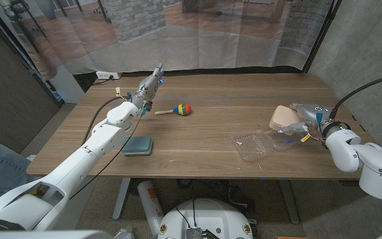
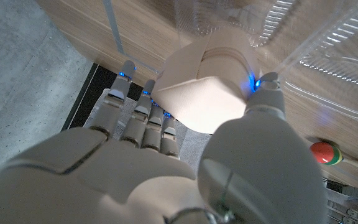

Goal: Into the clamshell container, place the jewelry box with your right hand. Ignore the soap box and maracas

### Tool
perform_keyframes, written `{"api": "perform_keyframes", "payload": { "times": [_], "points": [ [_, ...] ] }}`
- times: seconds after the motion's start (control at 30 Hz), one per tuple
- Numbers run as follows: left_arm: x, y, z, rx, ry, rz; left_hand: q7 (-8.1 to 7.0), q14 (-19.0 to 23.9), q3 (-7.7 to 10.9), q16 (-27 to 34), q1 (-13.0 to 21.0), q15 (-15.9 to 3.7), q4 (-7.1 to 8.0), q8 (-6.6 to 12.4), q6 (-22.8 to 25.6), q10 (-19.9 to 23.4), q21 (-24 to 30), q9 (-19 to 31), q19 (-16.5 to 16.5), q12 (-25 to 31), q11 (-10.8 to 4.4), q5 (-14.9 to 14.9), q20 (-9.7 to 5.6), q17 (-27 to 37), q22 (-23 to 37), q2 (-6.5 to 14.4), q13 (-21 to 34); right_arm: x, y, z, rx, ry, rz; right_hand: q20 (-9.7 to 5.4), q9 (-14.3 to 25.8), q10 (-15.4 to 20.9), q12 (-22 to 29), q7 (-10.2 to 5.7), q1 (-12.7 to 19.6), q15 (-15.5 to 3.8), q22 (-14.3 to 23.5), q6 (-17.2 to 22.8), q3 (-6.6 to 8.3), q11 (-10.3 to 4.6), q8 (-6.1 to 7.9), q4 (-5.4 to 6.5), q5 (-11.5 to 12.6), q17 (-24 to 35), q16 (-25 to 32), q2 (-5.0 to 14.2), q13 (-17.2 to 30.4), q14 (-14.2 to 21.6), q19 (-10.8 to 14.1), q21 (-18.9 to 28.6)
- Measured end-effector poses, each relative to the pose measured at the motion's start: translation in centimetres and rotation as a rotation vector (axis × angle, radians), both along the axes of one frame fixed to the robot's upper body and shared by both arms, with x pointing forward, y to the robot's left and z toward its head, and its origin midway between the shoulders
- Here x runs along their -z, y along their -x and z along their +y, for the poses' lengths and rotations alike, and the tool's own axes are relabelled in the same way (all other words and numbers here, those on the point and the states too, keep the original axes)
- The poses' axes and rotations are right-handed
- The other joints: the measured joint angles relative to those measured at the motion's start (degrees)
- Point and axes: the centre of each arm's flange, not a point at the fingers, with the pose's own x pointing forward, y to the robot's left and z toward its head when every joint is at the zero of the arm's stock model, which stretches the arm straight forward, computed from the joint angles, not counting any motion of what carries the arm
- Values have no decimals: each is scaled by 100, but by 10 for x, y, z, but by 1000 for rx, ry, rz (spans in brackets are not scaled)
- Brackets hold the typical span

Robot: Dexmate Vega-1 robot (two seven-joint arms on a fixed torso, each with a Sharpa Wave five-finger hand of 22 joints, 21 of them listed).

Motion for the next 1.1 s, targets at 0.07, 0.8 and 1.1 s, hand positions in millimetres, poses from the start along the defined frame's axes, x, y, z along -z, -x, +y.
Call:
{"api": "perform_keyframes", "payload": {
  "times": [0.07, 0.8, 1.1],
  "points": [
    [0, 0, 0, 0, 0, 0, 13, 0, 0, 0, 0, 0, 0, -13, -16, -20, 0, 0, -6, 0, 20, 0, -6, 0, 0, 0, 0, 3, 0, 0, 1, -1, 7, 0, 0, 0, 0, 5, 0, 0, 0, 5, 0, 0, 0, 0, -14, 0, 0, 0, 0, 0, 0, 1],
    [1, 4, 0, -4, -2, -7, -9, -30, -24, 0, 23, 30, -24, -13, -53, -20, 0, 0, -6, 0, 19, 0, -6, 0, 0, 23, 0, 17, -7, 0, 10, 5, 53, 1, 37, 2, -24, 9, 28, 0, 0, 9, 0, -2, 0, 0, -14, 0, -40, -28, 54, 0, -44, -21],
    [0, 6, -2, -2, -5, -10, -9, -30, -24, 0, 23, 29, -24, -13, -52, -20, 0, 0, -6, 0, 19, 0, -6, 0, 0, 23, 0, 21, -11, -2, 25, -4, 73, 3, 37, 13, -67, 9, 20, 1, 29, 9, 0, -14, 1, 0, -59, 26, -40, -20, 79, 0, -87, -43]
  ]
}}
